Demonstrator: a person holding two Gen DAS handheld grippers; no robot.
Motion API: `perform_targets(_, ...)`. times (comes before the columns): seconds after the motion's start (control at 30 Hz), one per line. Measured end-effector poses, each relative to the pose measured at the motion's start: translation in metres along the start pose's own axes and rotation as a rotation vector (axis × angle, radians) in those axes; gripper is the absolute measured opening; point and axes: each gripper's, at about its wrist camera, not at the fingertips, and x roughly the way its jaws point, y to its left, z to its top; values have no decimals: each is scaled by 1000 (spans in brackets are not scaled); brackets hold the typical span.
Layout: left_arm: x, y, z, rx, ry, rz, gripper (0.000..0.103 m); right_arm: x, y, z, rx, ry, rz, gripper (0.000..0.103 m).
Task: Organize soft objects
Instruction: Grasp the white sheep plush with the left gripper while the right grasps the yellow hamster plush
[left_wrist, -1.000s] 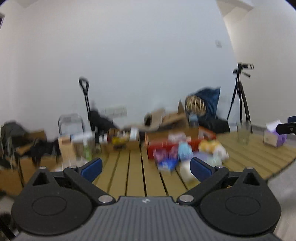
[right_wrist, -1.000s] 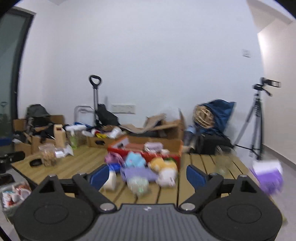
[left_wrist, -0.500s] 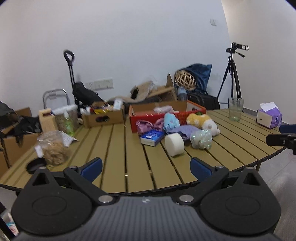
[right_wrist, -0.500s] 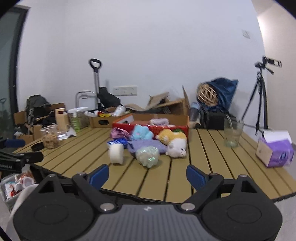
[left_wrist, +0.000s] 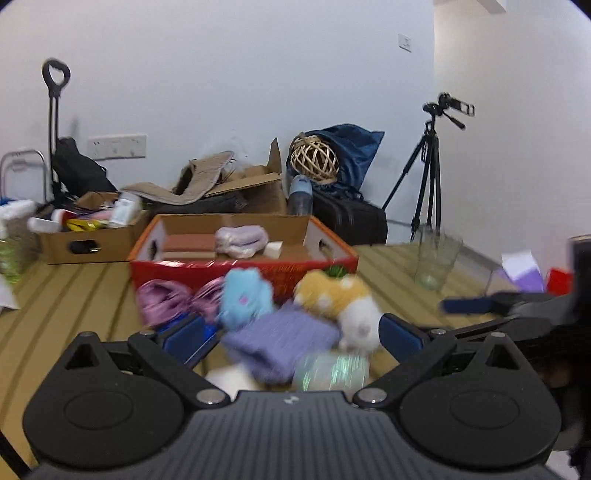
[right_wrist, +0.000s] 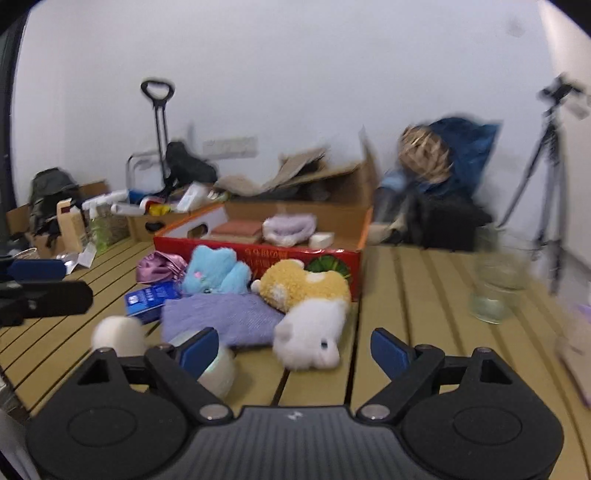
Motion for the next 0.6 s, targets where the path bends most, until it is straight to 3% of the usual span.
perform_targets(0.13,51,7,14,-92,71,50,97,66,-34,37,23,63,101,84)
perform_targets(0.23,67,9,19,-134,74,38,95,107,-43,54,7,86,169,84)
perform_targets(0.3,72,1,16,-82,60,28,95,132,-47,55,31,111,216,79)
perform_targets(0.33,75,-3,13,-58,62,26,95,141,-50,54,58,124,224,67)
perform_targets(0.43,80,-13,6,-39,101,25,85,133,-62,46,146,95,199,43)
perform_targets(0.6,55,-31,-5,-55,136,-45,77,69,-81,14,269,45,82,36)
